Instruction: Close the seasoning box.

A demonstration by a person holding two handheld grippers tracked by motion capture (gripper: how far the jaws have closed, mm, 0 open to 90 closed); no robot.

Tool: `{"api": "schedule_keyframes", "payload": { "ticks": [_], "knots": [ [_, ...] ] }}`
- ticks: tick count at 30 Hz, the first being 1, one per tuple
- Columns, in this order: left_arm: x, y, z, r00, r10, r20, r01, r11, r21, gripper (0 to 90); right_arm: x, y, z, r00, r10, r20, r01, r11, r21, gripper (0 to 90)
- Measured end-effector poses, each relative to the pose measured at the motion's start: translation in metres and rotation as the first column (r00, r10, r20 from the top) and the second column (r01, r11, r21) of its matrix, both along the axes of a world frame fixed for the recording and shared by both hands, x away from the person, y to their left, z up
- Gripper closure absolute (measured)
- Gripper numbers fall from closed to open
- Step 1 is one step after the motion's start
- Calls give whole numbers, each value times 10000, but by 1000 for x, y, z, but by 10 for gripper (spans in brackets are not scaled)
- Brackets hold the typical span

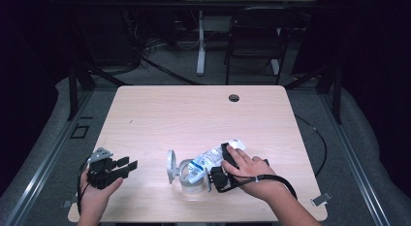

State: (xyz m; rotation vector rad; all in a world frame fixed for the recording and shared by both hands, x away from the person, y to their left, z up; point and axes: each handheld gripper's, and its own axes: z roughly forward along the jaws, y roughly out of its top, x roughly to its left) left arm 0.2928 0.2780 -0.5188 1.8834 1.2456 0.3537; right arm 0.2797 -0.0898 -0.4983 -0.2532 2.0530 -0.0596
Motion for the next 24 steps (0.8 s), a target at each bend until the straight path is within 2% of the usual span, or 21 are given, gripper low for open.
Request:
{"api": "schedule_keyframes", "payload": {
  "ticks": [12,15,16,24],
  "knots": [
    [0,0,0,10000,-24,-18,24,10000,-10,566,0,0,0,10000,36,22,-36,10000,-24,446],
    [0,0,-1,10000,-9,3,9,10000,-21,566,-1,1,1,9999,35,117,-33,9998,-201,447],
    [0,0,-1,10000,-4,8,4,10000,-24,566,0,0,0,9999,104,69,-103,9999,-88,447],
    [1,0,-1,10000,18,0,-18,10000,-25,566,0,0,1,9999,112,94,-111,9999,-131,447]
  ]
}}
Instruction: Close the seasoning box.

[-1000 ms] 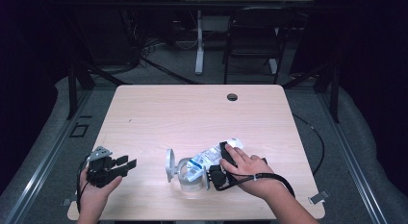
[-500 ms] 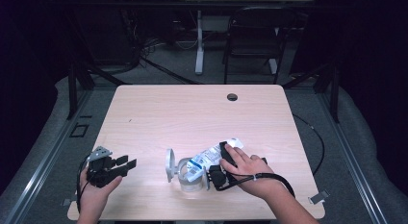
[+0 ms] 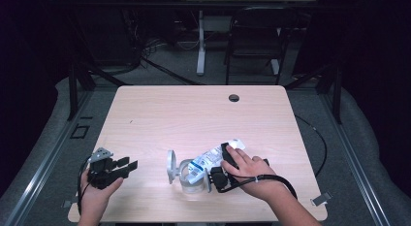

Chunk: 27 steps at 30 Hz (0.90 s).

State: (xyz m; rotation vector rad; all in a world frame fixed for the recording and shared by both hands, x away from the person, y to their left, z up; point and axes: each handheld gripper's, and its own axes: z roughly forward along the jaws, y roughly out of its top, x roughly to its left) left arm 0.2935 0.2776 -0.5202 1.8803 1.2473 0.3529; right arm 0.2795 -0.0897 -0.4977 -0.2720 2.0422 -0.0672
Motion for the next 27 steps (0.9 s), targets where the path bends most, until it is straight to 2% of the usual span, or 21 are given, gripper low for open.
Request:
{"api": "schedule_keyframes", "payload": {
  "ticks": [27],
  "knots": [
    [0,1,0,10000,-30,-64,30,10000,32,566,-1,0,0,9999,105,52,-104,9999,-107,448]
  ]
}}
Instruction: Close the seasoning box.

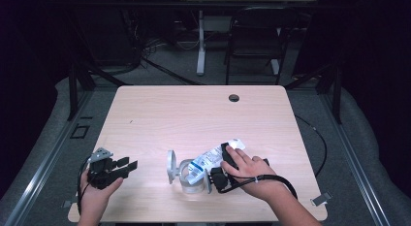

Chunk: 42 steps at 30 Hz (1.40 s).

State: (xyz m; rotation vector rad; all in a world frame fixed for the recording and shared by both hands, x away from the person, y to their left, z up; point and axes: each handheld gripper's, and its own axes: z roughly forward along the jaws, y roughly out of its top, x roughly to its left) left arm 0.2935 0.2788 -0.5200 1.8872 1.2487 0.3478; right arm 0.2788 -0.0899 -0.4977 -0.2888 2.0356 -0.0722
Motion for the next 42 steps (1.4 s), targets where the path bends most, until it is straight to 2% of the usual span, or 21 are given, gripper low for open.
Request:
{"api": "schedule_keyframes", "payload": {
  "ticks": [20,33,35,36,42],
  "knots": [
    [0,0,0,10000,32,33,-32,10000,6,566,-1,1,1,9999,42,146,-39,9998,-220,449],
    [0,0,0,10000,80,50,-80,10000,-51,567,-1,1,1,9998,127,165,-124,9997,-192,449],
    [0,1,0,10000,27,-7,-27,10000,-37,567,-1,1,1,9997,152,193,-147,9996,-223,450],
    [0,1,0,10000,37,5,-37,10000,-41,566,-2,2,2,9996,90,280,-78,9991,-408,450],
    [0,1,0,10000,49,5,-49,10000,-50,566,-2,1,2,9994,156,304,-144,9991,-396,450]
  ]
}}
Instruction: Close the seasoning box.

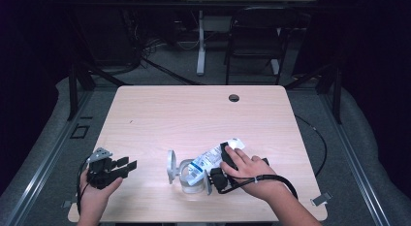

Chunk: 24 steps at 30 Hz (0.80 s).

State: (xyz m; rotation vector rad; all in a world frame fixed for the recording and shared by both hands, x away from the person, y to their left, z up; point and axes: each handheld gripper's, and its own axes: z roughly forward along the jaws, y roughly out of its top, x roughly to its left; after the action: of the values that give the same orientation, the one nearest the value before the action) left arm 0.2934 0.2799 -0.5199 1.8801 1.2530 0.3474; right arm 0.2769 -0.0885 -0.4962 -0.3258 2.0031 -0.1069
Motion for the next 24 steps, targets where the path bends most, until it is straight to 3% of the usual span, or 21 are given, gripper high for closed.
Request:
{"api": "schedule_keyframes", "payload": {
  "ticks": [24],
  "knots": [
    [0,1,0,10000,29,-10,-29,10000,2,566,0,0,0,10000,88,33,-88,9999,-56,452]
  ]
}}
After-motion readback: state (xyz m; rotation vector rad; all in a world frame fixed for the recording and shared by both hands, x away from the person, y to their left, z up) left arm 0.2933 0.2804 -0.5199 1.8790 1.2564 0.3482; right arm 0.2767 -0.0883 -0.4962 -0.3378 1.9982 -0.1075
